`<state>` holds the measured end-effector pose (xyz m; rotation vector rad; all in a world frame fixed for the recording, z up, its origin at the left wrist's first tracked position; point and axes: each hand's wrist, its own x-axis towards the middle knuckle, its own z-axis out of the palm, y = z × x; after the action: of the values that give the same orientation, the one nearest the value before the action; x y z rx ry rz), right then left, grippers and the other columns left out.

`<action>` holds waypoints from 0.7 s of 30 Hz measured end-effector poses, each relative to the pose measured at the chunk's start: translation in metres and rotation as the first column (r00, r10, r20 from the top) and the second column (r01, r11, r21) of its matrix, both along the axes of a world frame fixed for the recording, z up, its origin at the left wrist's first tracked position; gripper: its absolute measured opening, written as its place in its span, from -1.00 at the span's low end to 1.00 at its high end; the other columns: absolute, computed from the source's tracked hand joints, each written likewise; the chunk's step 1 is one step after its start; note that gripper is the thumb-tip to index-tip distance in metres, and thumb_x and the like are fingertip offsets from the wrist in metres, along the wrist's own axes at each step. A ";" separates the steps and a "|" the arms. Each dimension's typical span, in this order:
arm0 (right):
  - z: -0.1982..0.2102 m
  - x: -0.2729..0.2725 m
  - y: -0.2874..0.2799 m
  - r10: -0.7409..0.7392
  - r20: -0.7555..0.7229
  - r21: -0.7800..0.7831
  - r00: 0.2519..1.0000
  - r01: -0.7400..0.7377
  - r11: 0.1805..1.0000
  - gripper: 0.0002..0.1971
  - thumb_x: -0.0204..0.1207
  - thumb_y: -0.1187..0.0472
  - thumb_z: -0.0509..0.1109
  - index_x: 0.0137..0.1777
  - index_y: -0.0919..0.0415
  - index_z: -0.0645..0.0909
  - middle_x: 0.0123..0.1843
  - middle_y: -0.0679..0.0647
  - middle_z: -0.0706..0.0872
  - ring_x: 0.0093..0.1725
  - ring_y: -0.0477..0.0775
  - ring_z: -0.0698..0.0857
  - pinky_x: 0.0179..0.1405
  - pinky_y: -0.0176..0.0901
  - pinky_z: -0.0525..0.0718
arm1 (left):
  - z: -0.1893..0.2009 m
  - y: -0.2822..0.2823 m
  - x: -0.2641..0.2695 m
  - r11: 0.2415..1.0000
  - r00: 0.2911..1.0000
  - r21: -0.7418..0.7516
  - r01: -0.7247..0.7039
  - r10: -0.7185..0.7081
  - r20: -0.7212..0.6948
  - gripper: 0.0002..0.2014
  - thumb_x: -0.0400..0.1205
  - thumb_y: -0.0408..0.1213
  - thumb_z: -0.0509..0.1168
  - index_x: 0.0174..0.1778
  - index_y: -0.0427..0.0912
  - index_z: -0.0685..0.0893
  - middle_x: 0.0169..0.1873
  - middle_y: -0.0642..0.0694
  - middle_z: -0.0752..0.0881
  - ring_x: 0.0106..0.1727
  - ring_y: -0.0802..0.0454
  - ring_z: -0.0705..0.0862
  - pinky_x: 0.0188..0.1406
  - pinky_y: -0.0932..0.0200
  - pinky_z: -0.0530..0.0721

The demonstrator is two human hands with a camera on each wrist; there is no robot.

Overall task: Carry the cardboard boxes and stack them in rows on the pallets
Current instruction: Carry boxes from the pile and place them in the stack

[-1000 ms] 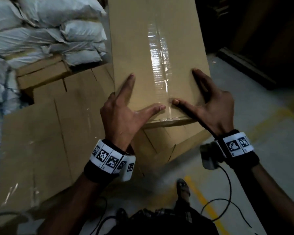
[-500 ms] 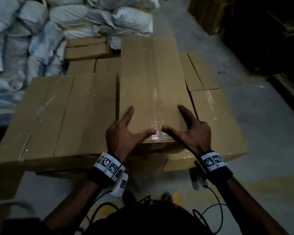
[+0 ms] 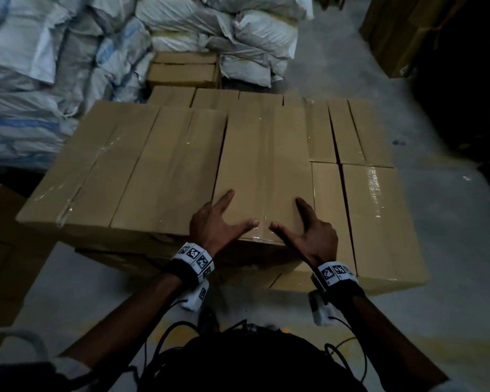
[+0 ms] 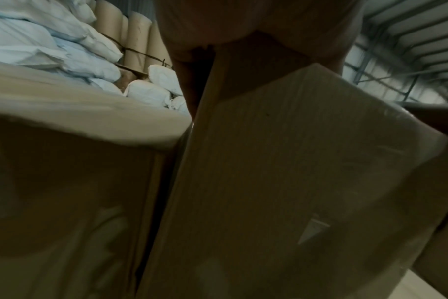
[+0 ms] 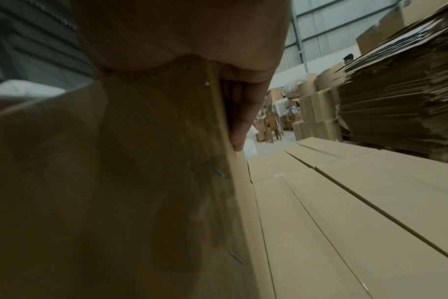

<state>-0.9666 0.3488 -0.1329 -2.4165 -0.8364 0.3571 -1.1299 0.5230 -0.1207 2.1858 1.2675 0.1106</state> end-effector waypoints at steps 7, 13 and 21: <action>-0.036 0.007 0.007 0.043 0.007 -0.025 0.999 -0.043 0.999 0.07 0.26 -0.79 0.19 0.73 -0.32 0.15 0.44 0.08 0.74 0.25 0.28 0.80 0.33 0.22 0.74 | -0.033 -0.007 0.001 0.999 1.000 -0.042 0.017 -0.018 -0.015 -0.09 0.46 0.50 0.37 0.73 0.40 0.21 0.72 -0.27 0.17 0.68 -0.38 0.29 0.59 -0.20 0.39; -0.074 0.006 0.010 0.068 0.008 -0.066 0.998 -0.067 0.996 -0.02 0.39 -0.75 0.07 0.75 -0.34 0.00 0.18 0.13 0.80 0.10 0.25 0.80 0.10 0.16 0.78 | -0.063 -0.005 -0.009 0.991 0.989 -0.001 0.131 -0.130 -0.070 -0.25 0.62 0.29 0.38 0.72 0.20 0.35 0.81 -0.21 -0.09 0.79 -0.28 0.02 0.70 -0.14 0.21; -0.079 0.011 0.009 0.100 -0.042 -0.057 0.994 -0.103 0.993 -0.11 0.47 -0.70 0.05 0.74 -0.42 -0.08 0.28 0.18 0.75 0.20 0.29 0.76 0.18 0.21 0.74 | -0.066 0.036 -0.043 0.945 0.957 0.181 0.273 -0.286 0.053 -0.15 0.41 0.35 0.52 0.62 0.13 0.50 0.70 -0.09 0.31 0.67 -0.16 0.34 0.60 -0.19 0.47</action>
<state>-0.9560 0.3576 -0.2115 -2.4187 -0.9458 0.4730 -1.1733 0.5592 -0.1867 2.4605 0.9219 0.1952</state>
